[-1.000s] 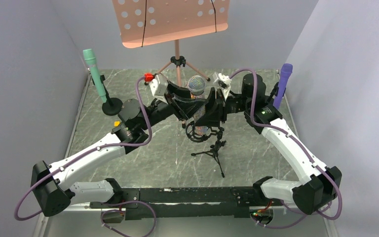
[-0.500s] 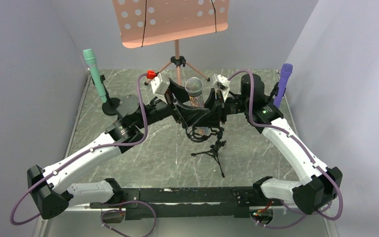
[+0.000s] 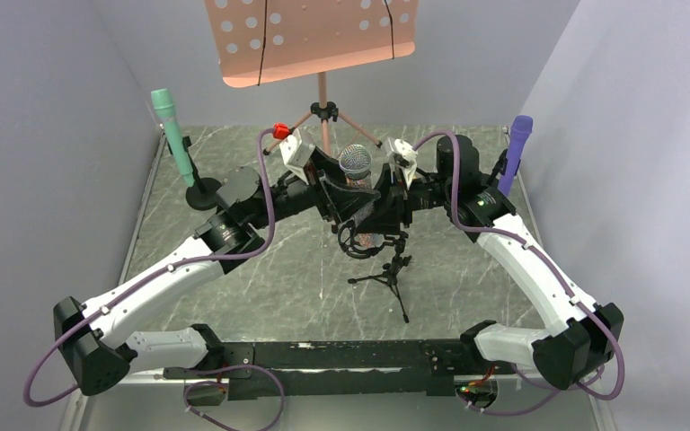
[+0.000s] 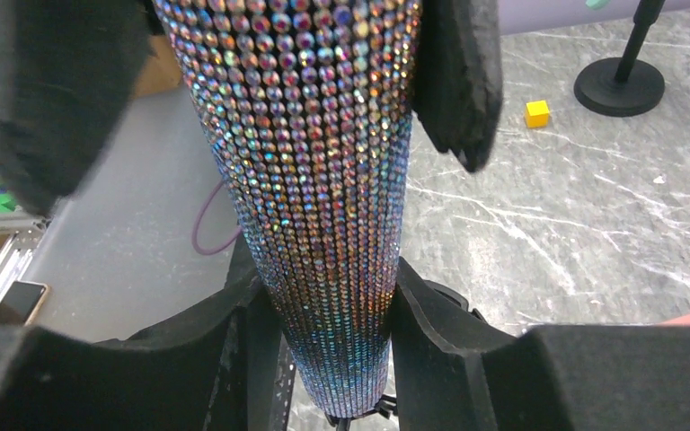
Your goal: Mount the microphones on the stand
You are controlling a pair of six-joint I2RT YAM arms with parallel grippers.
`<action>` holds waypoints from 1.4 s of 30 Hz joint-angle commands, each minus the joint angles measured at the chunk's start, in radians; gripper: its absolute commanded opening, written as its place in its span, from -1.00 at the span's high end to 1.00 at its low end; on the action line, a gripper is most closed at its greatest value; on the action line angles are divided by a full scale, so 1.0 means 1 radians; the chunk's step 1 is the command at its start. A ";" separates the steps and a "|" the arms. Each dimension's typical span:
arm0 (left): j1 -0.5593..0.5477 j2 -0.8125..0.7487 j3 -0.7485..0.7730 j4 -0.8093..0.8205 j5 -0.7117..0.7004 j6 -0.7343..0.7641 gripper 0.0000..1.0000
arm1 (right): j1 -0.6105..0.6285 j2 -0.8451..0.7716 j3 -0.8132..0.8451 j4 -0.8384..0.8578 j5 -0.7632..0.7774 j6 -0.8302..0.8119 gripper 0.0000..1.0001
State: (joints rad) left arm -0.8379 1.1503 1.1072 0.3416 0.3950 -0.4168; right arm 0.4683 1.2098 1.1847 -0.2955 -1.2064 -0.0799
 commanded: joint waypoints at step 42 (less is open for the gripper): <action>0.062 0.048 0.024 0.129 0.127 0.085 1.00 | -0.315 -0.256 -0.293 -0.267 -0.071 -0.550 -1.00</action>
State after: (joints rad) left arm -0.7792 1.2072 1.1255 0.3634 0.5053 -0.3195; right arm 0.1799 0.9821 0.9089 -0.5671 -1.2079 -0.5694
